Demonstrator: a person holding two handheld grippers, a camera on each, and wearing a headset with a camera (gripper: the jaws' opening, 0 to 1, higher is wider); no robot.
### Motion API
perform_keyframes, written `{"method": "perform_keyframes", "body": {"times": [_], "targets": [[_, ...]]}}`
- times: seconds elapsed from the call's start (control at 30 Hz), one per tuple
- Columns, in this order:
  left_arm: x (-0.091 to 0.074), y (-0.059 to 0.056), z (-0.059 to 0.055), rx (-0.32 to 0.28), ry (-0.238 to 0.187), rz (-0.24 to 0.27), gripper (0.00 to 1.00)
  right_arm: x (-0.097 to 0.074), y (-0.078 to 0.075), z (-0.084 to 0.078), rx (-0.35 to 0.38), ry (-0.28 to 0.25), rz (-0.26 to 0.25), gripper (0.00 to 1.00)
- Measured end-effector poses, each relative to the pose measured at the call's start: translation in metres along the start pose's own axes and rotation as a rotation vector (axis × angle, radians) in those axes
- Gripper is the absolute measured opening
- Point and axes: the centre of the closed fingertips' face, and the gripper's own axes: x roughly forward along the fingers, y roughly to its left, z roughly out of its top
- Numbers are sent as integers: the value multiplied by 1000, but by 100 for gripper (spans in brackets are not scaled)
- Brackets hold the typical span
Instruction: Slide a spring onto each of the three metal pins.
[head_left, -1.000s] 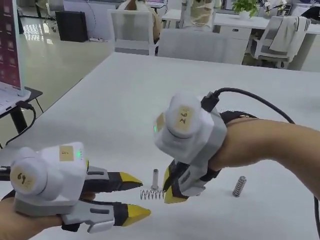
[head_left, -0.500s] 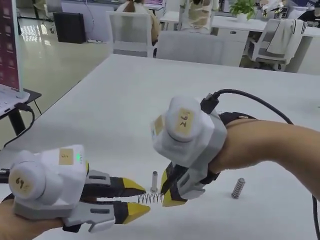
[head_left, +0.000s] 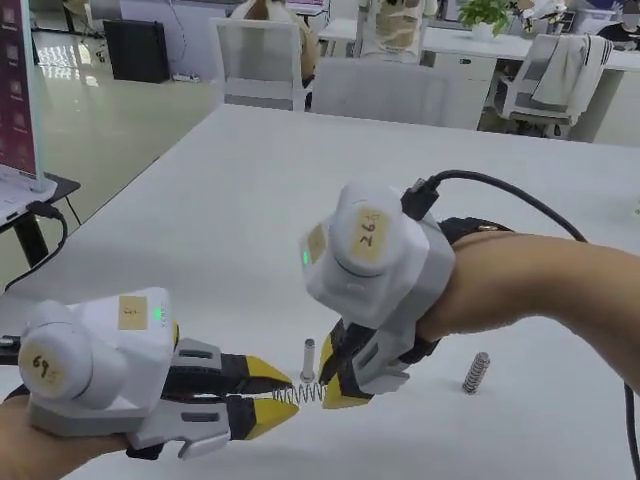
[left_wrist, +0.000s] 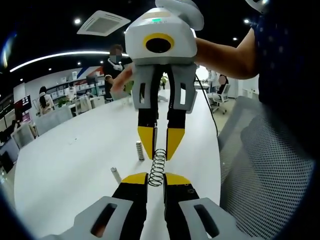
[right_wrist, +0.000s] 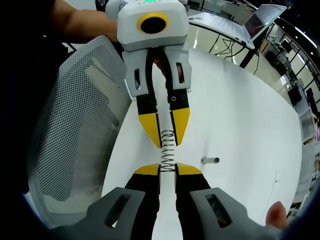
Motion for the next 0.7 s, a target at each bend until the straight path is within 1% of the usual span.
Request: {"method": "perform_keyframes", "body": {"times": [0.2,0.43,0.57,0.7], "targets": [[-1,1,-1,1,3,4,3,-5,-1,5,-5,-6,-13,8],[-1,0,-1,-1,4,8,3,-13,0,14,-30,-21,-30,8],[-1,-1,-2,-2,7,8,3,-18,1,24,-45,-48,-36,8],[-1,-1,-1,-1,8,9,3,-20,1,28,-56,-58,-44,8]]}}
